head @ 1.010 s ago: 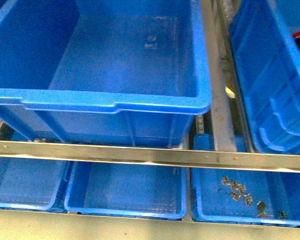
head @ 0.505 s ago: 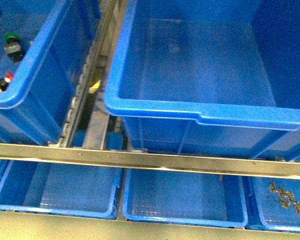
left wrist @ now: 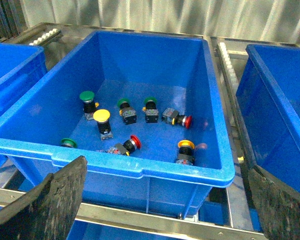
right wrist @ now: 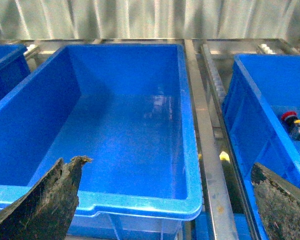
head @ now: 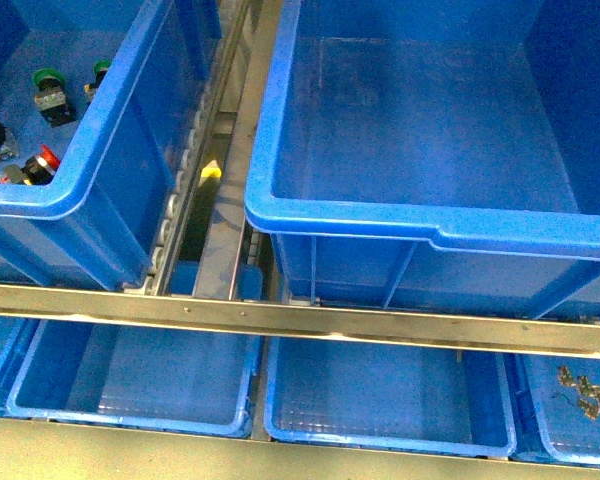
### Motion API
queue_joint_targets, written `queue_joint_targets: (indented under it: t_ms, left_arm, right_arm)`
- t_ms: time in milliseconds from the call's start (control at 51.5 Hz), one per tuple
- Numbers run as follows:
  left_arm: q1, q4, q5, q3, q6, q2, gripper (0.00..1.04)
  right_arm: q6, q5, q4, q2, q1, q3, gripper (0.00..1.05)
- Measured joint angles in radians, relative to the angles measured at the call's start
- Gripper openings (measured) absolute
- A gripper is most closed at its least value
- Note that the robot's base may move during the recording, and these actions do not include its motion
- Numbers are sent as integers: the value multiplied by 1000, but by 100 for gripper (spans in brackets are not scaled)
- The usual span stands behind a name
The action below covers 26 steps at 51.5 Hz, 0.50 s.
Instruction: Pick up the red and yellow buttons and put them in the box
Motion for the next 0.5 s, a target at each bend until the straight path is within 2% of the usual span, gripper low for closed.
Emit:
queue_joint_targets:
  t_ms: [505]
  left_arm:
    - [0, 0, 0, 0, 0, 0, 97]
  right_arm:
    - [0, 0, 0, 0, 0, 0, 98]
